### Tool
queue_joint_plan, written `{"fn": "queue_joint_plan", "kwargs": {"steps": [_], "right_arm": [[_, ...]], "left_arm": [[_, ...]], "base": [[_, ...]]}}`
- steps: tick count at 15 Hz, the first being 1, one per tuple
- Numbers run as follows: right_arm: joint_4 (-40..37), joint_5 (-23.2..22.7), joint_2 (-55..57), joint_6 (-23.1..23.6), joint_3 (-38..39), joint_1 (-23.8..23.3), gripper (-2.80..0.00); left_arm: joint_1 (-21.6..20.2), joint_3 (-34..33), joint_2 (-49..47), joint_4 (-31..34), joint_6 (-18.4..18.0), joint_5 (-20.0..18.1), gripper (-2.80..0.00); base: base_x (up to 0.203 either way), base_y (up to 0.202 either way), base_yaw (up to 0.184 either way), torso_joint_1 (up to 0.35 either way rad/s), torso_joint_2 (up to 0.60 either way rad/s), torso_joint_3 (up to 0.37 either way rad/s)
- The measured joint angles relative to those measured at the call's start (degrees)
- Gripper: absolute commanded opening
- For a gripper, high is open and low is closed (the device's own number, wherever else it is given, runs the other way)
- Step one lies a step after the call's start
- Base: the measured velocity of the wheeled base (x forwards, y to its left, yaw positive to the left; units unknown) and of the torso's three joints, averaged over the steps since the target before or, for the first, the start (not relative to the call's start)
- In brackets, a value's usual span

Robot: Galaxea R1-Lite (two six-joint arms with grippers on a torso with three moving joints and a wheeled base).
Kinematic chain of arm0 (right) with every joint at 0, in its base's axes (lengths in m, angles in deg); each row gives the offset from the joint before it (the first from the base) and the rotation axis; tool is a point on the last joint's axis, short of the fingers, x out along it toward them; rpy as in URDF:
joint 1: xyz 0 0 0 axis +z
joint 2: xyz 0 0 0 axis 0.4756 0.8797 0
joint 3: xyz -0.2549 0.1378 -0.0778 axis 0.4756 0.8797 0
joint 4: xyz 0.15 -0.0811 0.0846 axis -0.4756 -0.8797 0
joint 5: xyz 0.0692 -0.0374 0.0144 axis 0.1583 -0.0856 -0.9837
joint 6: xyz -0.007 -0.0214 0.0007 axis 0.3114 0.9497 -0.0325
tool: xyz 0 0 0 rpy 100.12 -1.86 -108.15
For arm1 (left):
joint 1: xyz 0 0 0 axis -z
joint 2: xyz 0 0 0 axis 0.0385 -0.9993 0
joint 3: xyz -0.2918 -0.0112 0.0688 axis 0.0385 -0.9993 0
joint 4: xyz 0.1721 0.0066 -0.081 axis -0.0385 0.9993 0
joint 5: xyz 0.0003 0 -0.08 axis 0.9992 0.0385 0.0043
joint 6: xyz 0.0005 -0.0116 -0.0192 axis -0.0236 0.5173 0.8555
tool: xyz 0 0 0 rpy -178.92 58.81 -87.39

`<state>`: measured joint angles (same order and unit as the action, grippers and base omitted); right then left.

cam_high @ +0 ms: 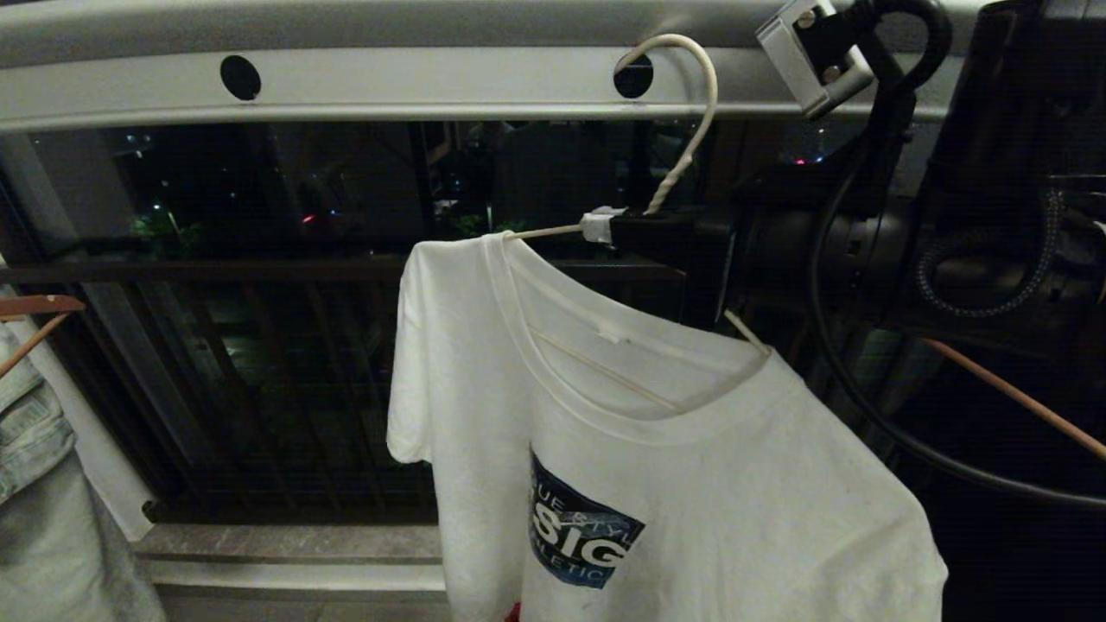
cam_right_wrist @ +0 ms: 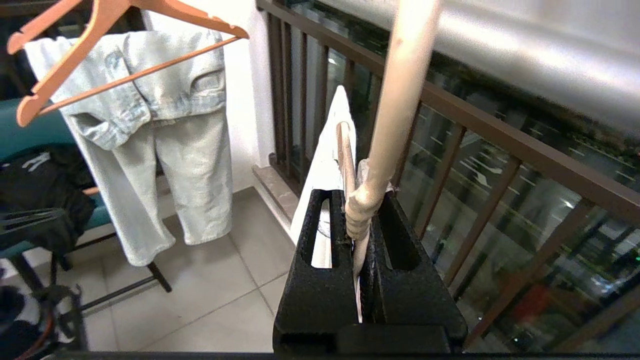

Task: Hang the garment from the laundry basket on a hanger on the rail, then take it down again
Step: Take the clothes off the clothes rack

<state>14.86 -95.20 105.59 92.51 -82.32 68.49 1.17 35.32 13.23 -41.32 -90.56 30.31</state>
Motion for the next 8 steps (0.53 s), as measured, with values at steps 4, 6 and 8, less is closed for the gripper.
{"fn": "queue_joint_plan", "kwargs": {"steps": [4, 6, 8], "right_arm": [[0.05, 0.63, -1.89, 0.02, 1.08, 1.08, -2.8], [0.02, 0.73, -2.95, 0.05, 2.52, 1.16, -2.8], [0.0, 0.74, -4.25, 0.05, 3.23, 1.17, -2.8]], "left_arm": [[0.0, 0.0, 0.0, 0.0, 0.0, 0.0, -2.8], [0.0, 0.0, 0.0, 0.0, 0.0, 0.0, -2.8], [0.0, 0.0, 0.0, -0.02, 0.0, 0.0, -2.8]], "base": [[0.0, 0.0, 0.0, 0.0, 0.0, 0.0], [0.0, 0.0, 0.0, 0.0, 0.0, 0.0], [0.0, 0.0, 0.0, 0.0, 0.0, 0.0]]}}
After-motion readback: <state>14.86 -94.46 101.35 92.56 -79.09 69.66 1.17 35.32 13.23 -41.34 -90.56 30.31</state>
